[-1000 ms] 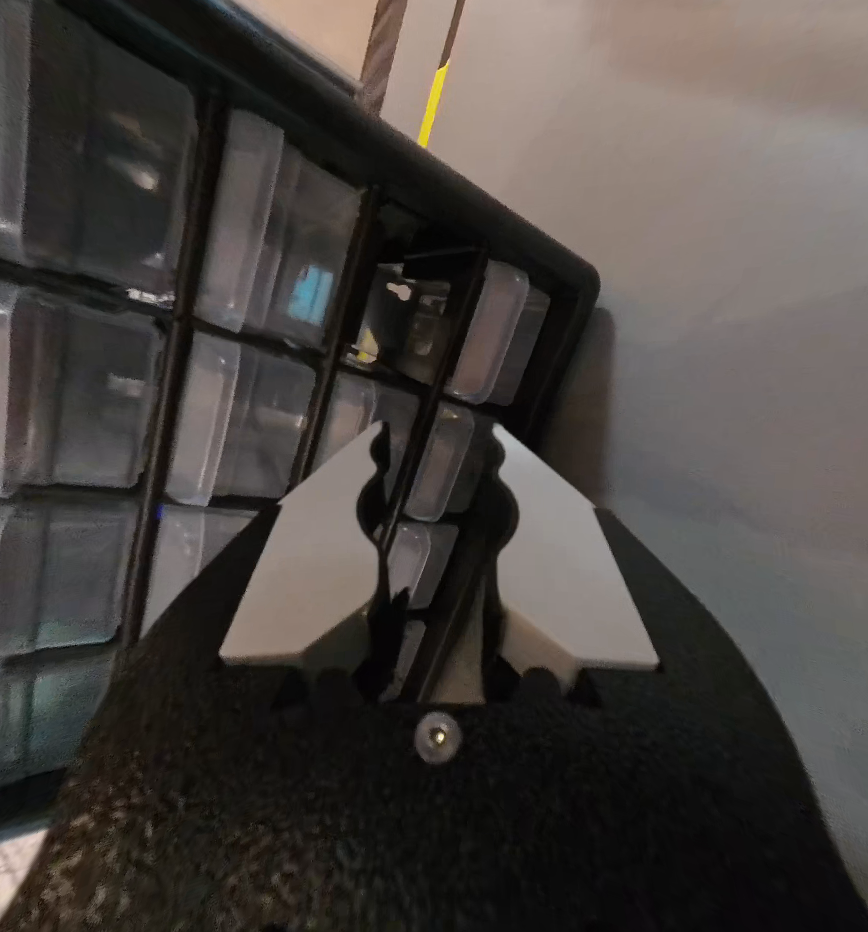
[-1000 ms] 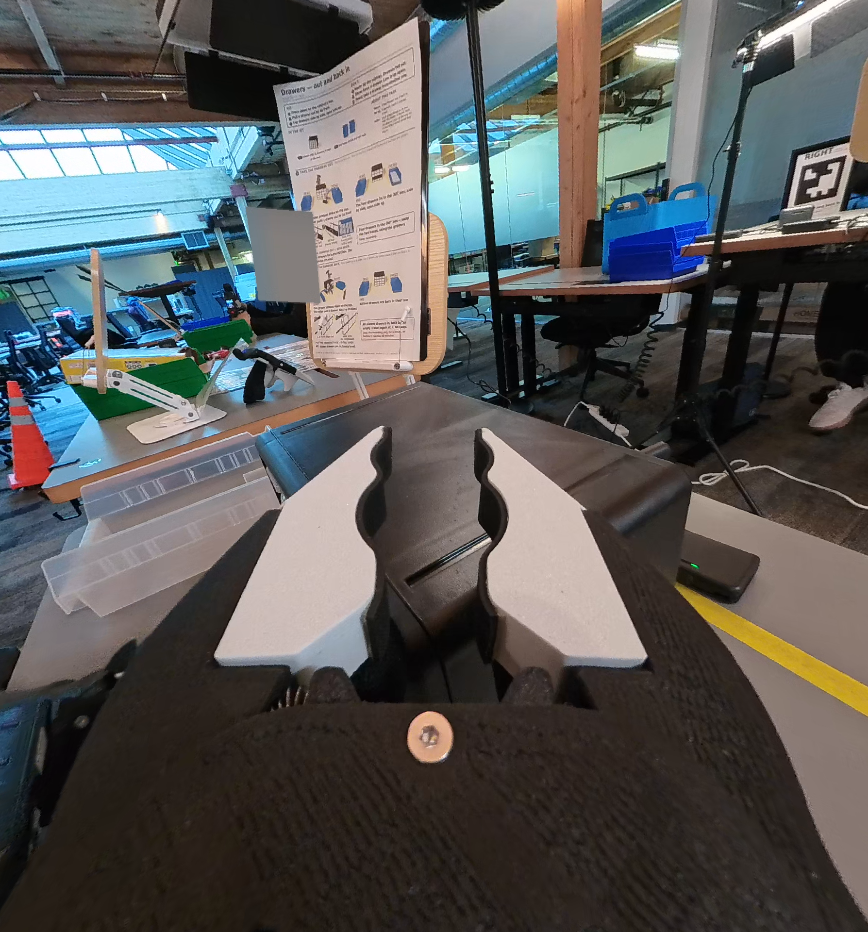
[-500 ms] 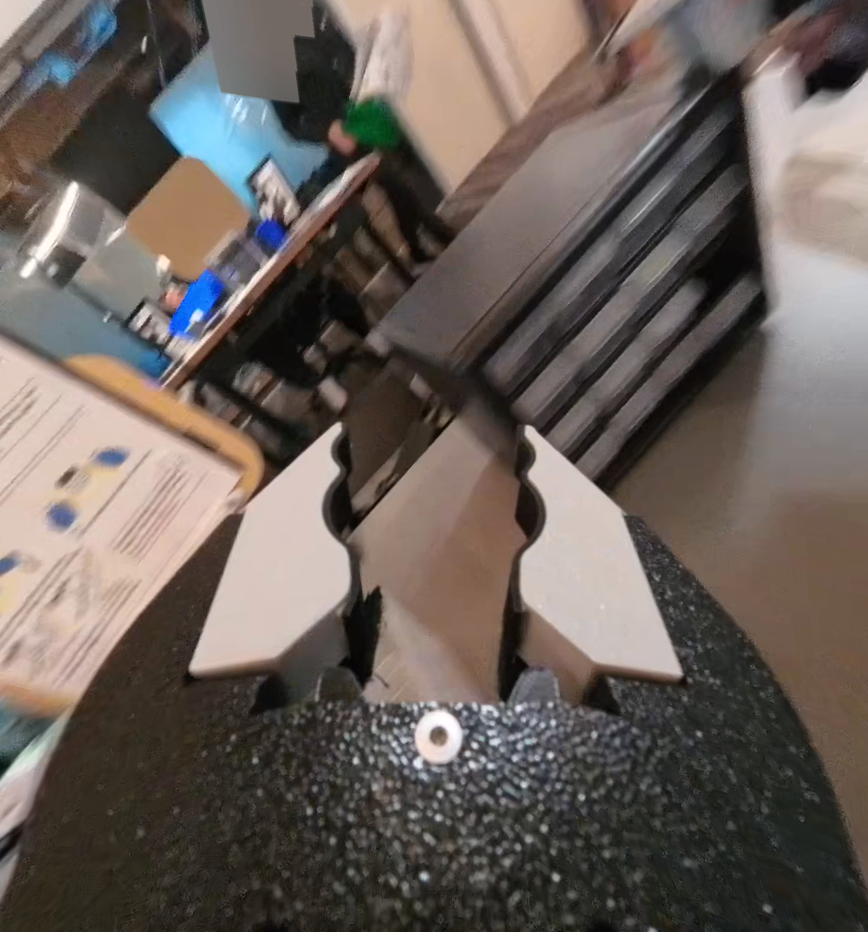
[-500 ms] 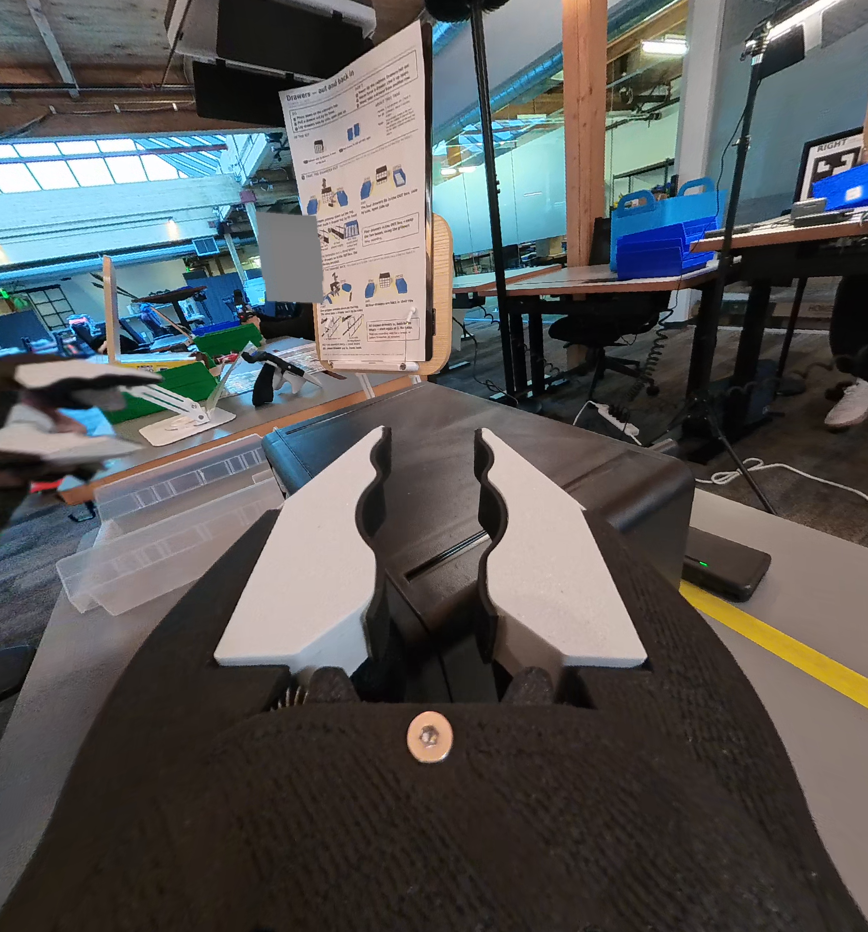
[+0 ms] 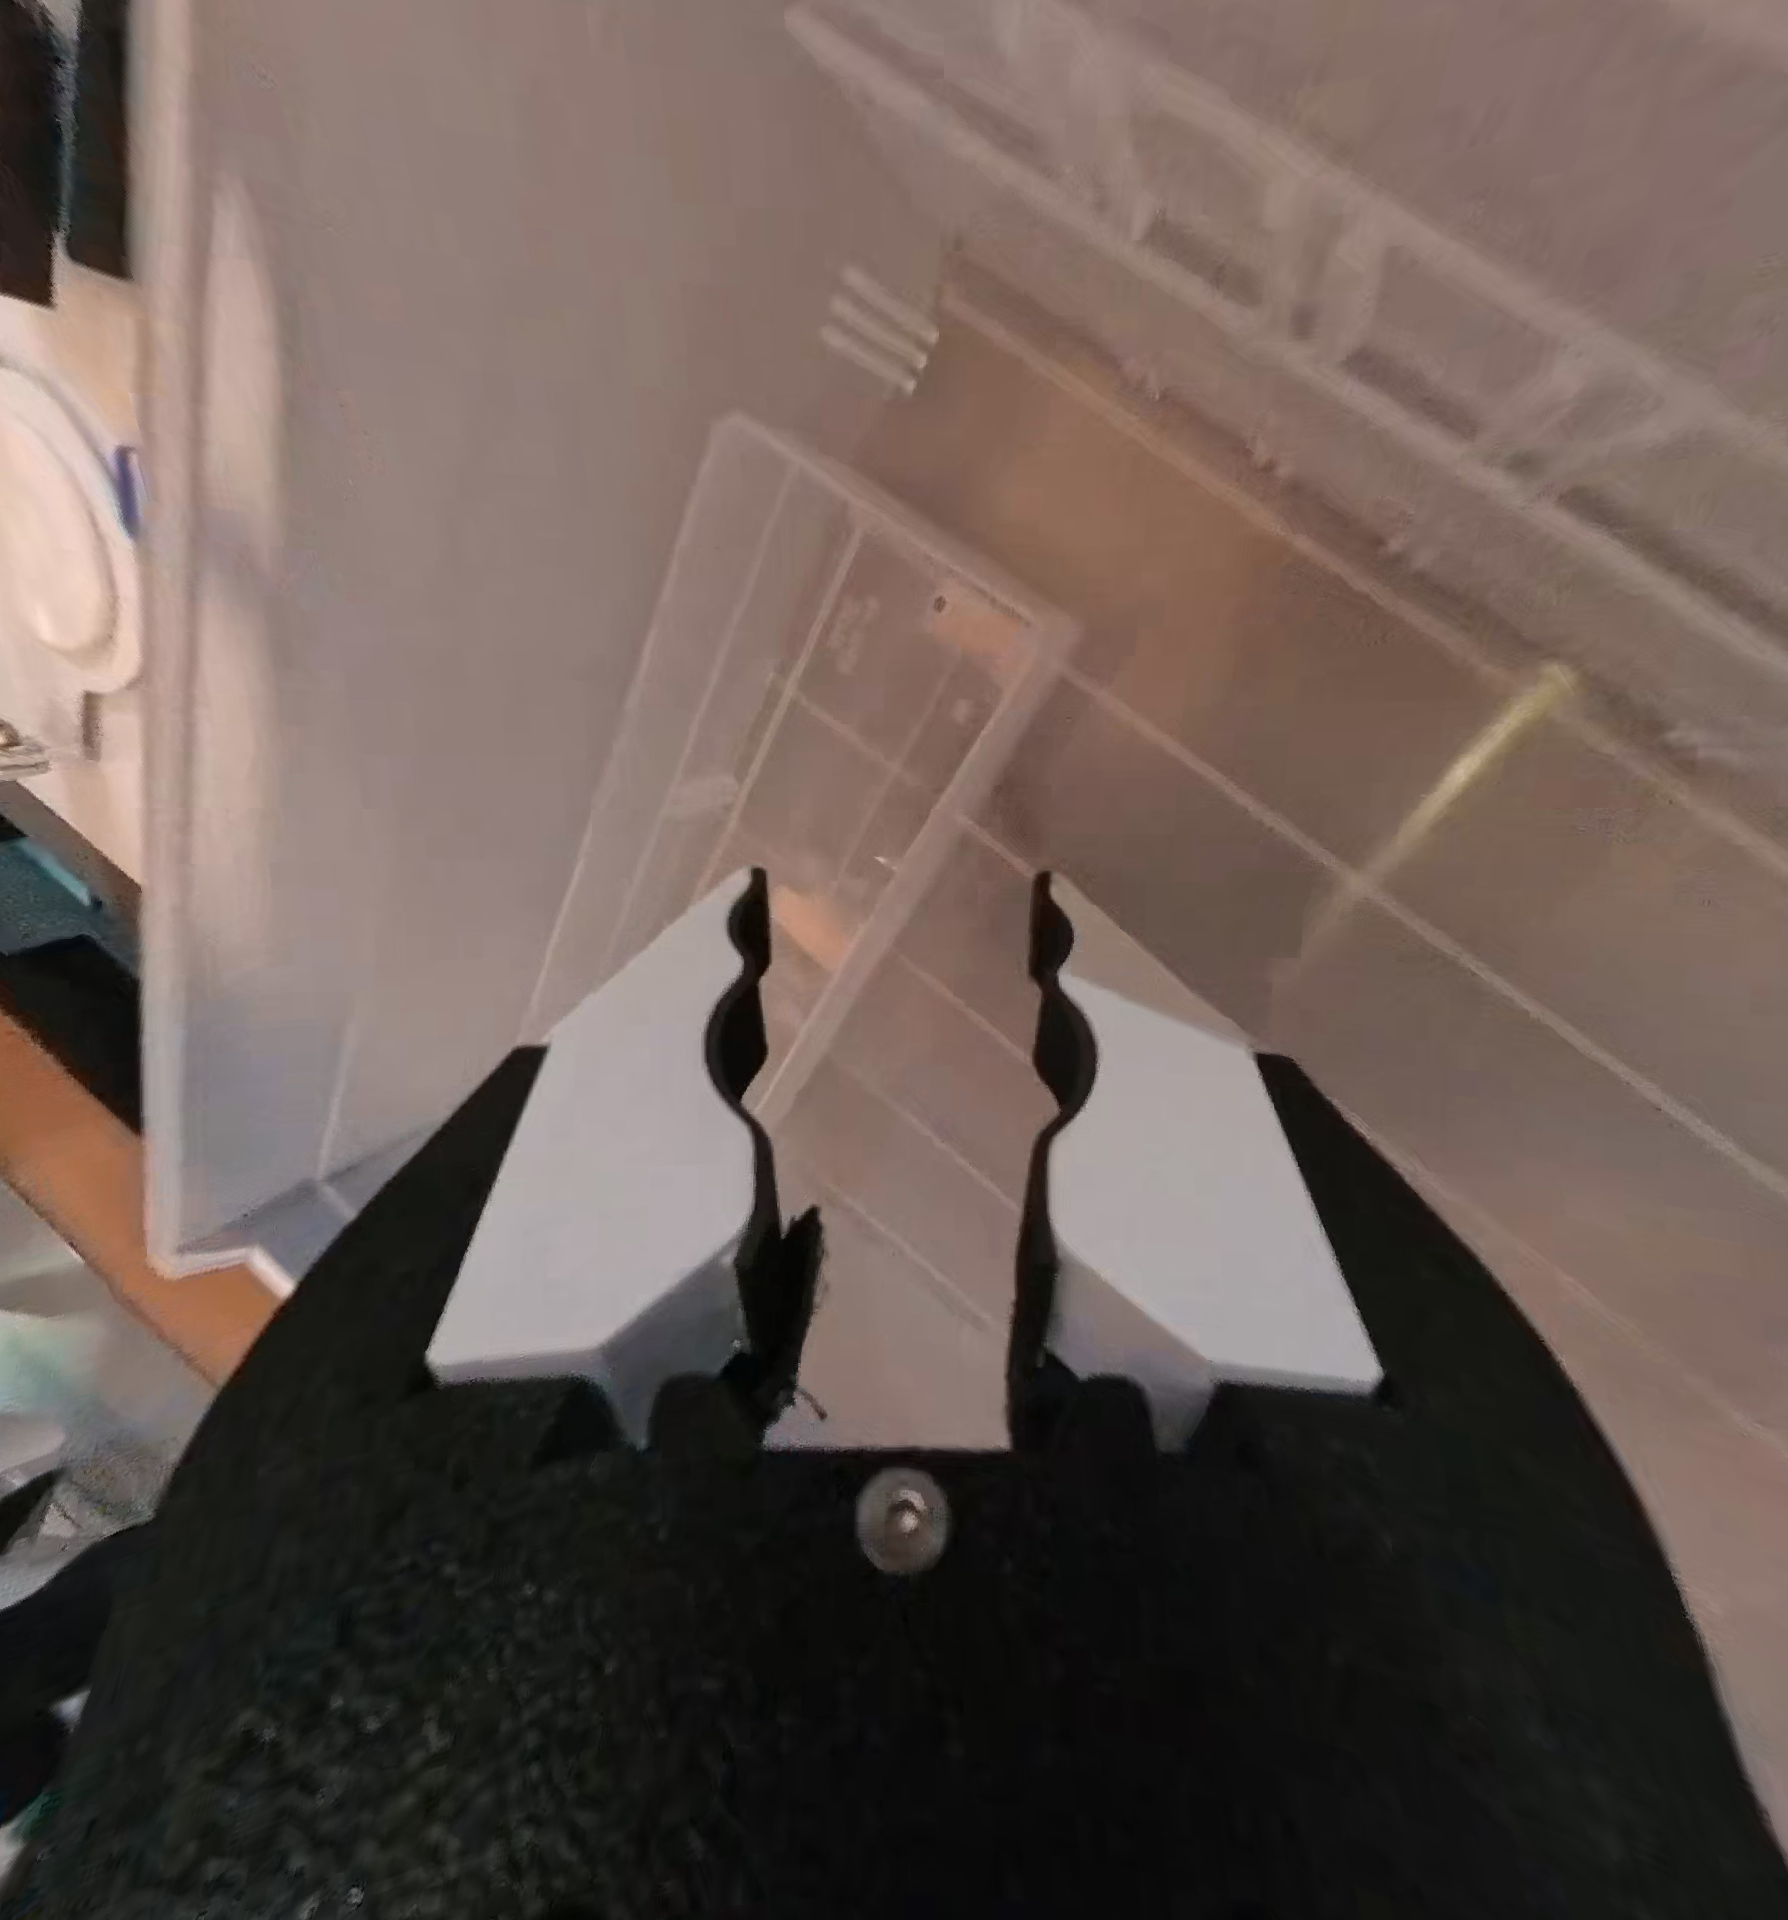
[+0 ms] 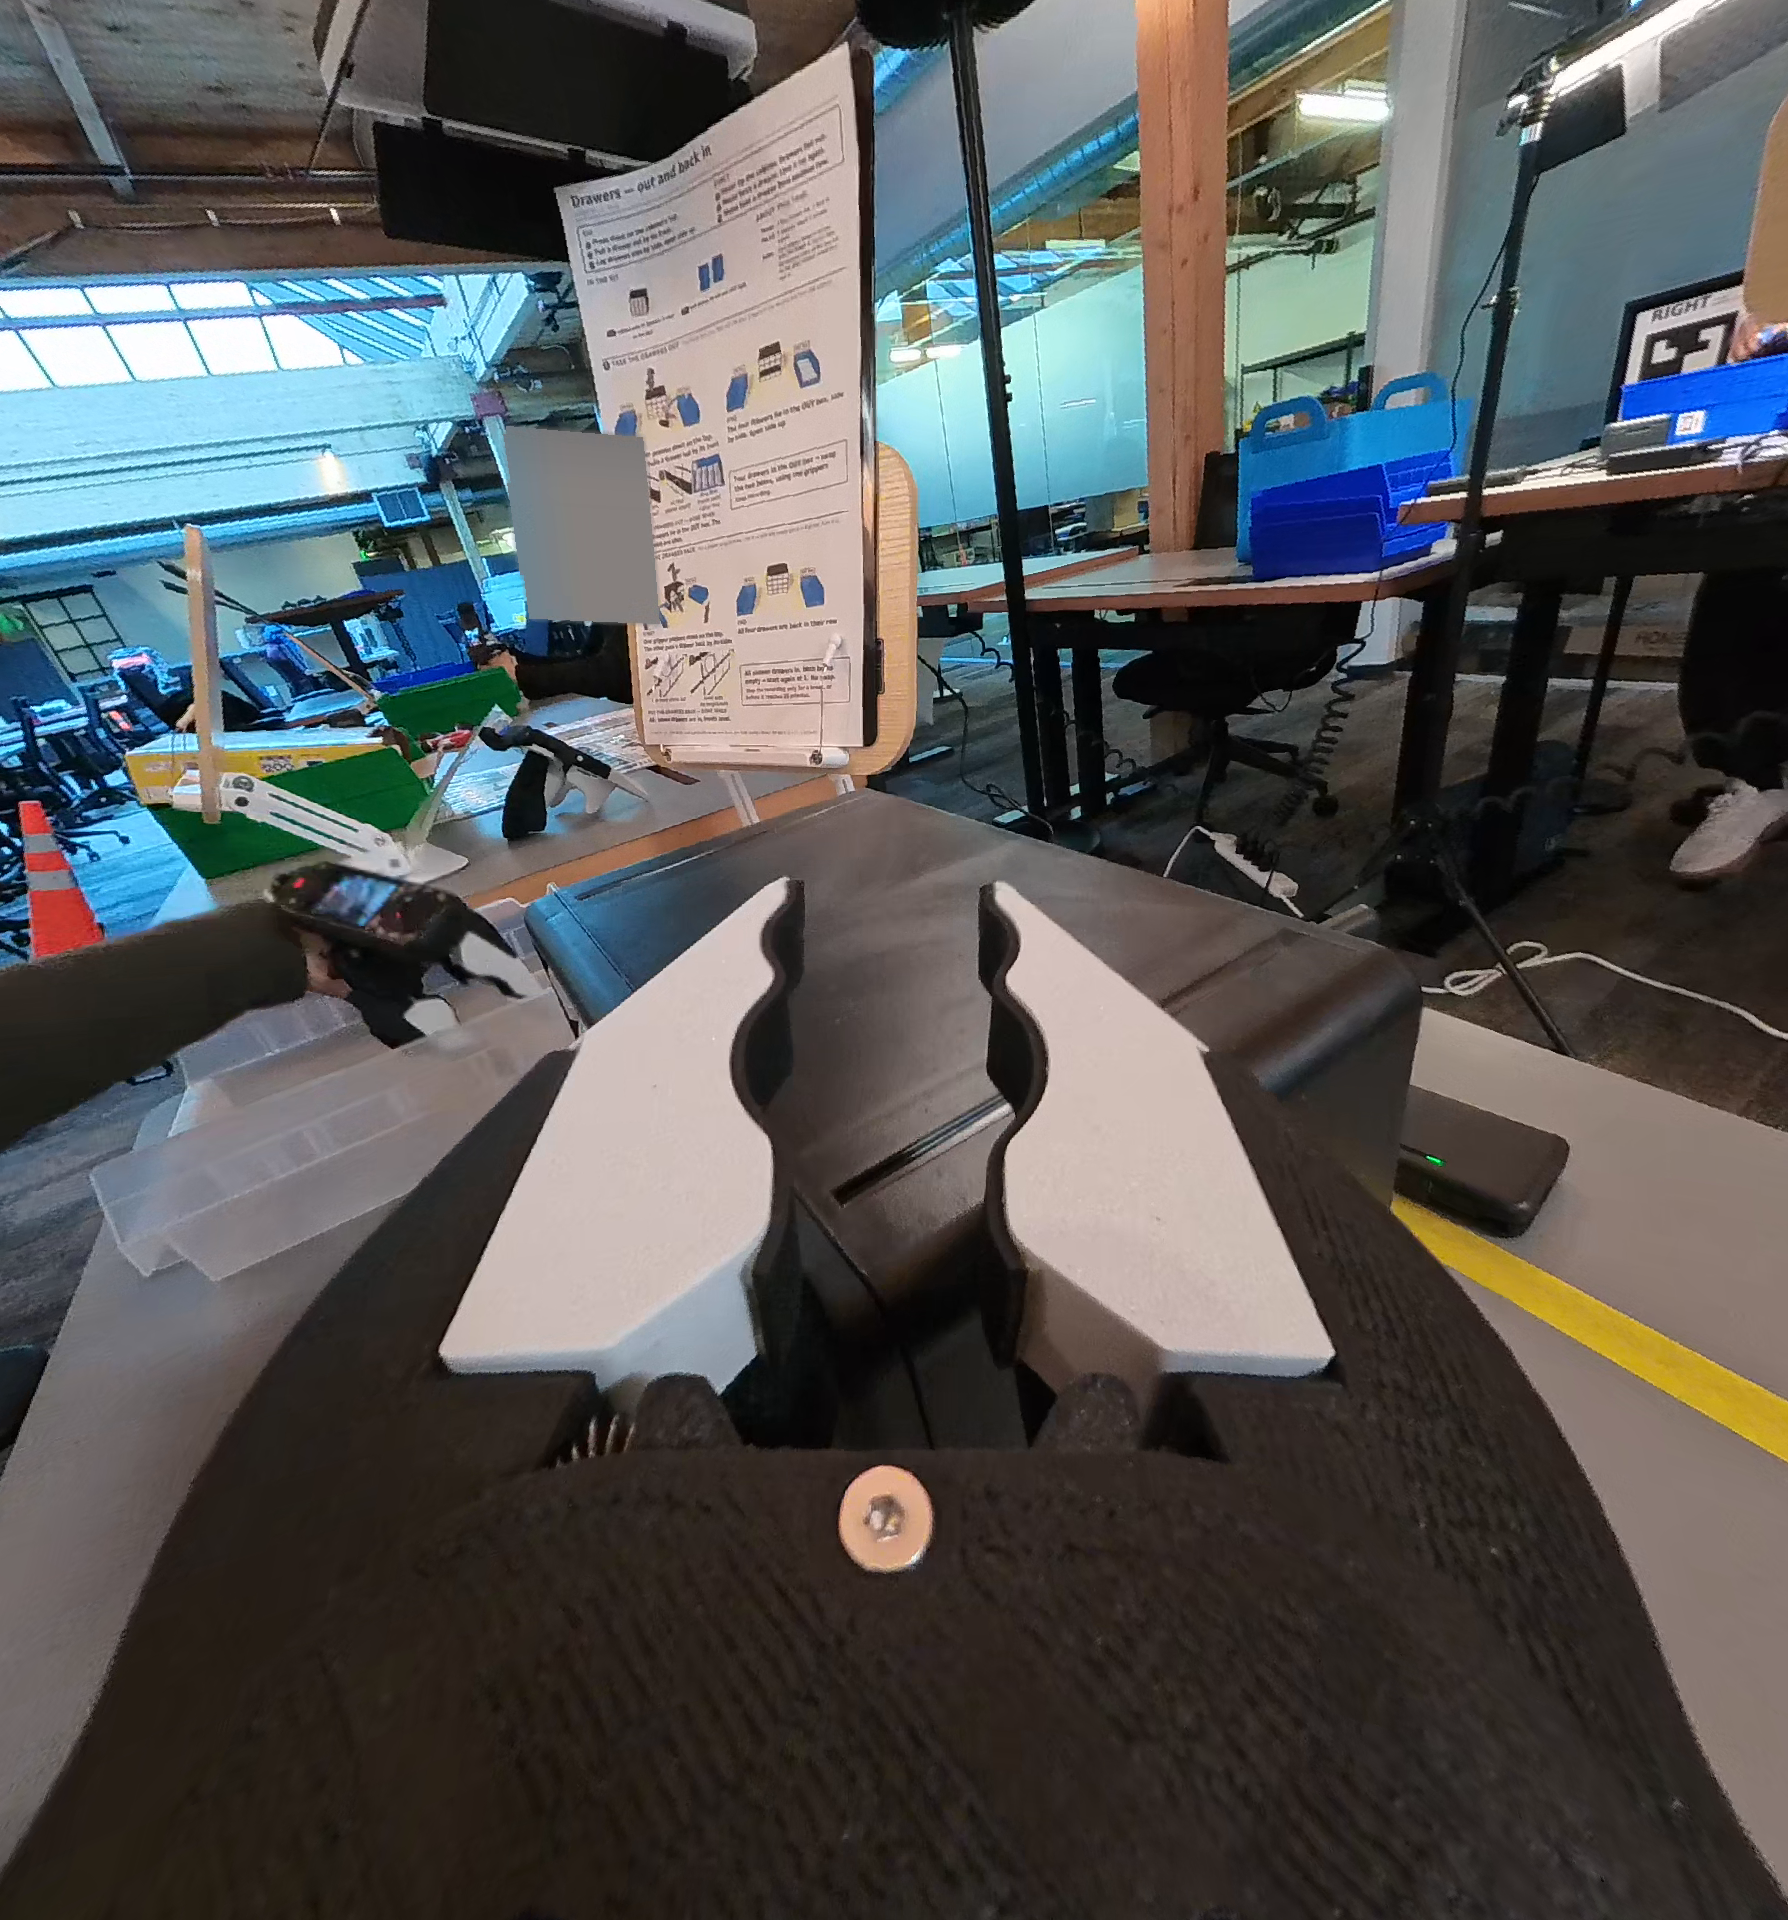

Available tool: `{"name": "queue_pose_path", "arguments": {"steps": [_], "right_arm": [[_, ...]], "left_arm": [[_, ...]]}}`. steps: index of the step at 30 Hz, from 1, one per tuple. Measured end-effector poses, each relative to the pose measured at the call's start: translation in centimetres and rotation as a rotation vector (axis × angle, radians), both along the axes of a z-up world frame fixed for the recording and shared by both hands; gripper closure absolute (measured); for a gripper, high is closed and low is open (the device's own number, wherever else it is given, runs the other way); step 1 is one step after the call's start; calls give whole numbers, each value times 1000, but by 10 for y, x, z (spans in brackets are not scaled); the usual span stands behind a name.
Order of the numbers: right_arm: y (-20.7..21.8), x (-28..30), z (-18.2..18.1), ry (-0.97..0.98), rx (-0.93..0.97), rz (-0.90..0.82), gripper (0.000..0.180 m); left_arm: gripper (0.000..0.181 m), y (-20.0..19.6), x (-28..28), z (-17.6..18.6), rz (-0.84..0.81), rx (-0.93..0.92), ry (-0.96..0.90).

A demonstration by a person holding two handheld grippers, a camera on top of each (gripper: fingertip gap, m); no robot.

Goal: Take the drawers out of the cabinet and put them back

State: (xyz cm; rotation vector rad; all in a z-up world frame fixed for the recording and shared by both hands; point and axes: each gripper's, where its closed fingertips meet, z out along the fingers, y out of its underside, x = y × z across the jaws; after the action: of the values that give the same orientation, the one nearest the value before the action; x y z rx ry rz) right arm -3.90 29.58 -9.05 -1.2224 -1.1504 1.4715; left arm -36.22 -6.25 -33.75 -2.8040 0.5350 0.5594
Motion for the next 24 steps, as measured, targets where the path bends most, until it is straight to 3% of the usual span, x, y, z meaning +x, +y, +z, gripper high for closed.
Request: {"name": "queue_pose_path", "arguments": {"steps": [2, 4, 9, 14, 19, 21, 24], "right_arm": [[0, -1, 0, -2, 8, -5, 147], [-1, -1, 0, -3, 13, -6, 147], [0, 0, 0, -1, 2, 5, 147], [-1, -1, -1, -8, 11, 0, 147], [-1, -1, -1, -14, 18, -5, 147], [-1, -1, -1, -14, 17, -4, 147], [-1, -1, -1, -13, 16, -5, 147]], "left_arm": [[158, -3, -13, -6, -5, -19, 67], [172, -11, -16, -9, -33, -69, 109], [177, -17, -5, 23, -4, 35, 151], [178, -16, 13, 85, -19, 123, 377], [178, 28, 94, 148, -117, 276, 475], [178, 46, 145, 146, -172, 238, 401], [178, 60, 214, 115, -281, 16, 368]]}}
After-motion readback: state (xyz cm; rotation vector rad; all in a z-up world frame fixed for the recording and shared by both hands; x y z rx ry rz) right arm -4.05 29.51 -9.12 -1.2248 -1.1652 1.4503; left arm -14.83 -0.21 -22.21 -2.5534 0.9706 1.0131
